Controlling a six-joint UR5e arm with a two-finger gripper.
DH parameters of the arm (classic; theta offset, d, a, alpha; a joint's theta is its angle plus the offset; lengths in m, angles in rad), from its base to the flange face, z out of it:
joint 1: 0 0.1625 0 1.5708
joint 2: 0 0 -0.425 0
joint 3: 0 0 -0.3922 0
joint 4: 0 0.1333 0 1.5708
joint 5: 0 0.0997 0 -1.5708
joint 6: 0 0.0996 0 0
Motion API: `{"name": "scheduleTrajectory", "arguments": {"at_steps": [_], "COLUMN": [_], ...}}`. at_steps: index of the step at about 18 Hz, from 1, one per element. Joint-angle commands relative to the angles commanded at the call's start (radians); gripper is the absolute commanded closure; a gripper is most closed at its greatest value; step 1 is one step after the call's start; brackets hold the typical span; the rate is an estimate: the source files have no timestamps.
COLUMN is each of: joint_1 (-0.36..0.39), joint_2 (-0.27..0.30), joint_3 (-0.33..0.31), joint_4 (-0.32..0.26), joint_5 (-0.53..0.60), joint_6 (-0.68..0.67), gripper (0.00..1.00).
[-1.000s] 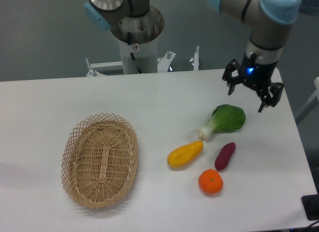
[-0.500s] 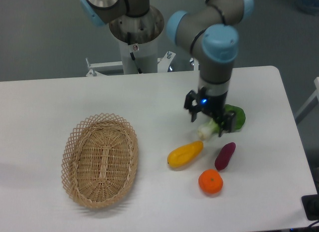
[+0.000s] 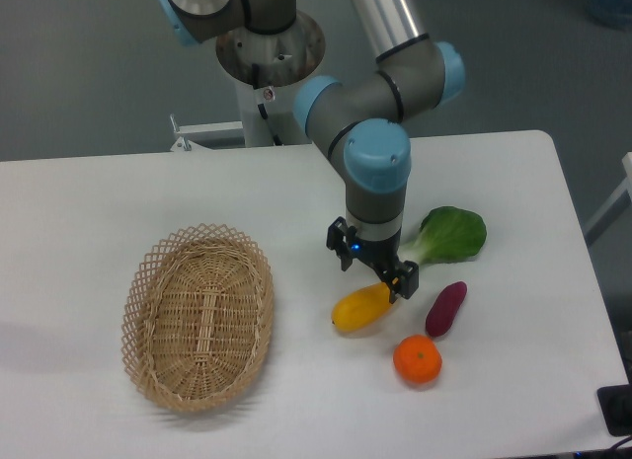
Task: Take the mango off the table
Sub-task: 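Move the open gripper over the yellow mango and lower toward it, then lower the gripper around the yellow mango and close the fingers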
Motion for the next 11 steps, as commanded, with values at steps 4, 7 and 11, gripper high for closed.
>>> {"name": "scheduleTrajectory", "arguments": {"at_steps": [4,7,11], "joint_1": [-0.009,-0.017,-0.020], "joint_2": [-0.025,-0.037,-0.061], "joint_3": [-0.002,-0.003,-0.014], "joint_4": [0.041,0.074,0.127], "joint_5": [0.000,0.000,0.002], "joint_6": [0.000,-0.006,-0.015], "gripper": [0.00,0.00,0.00]}}
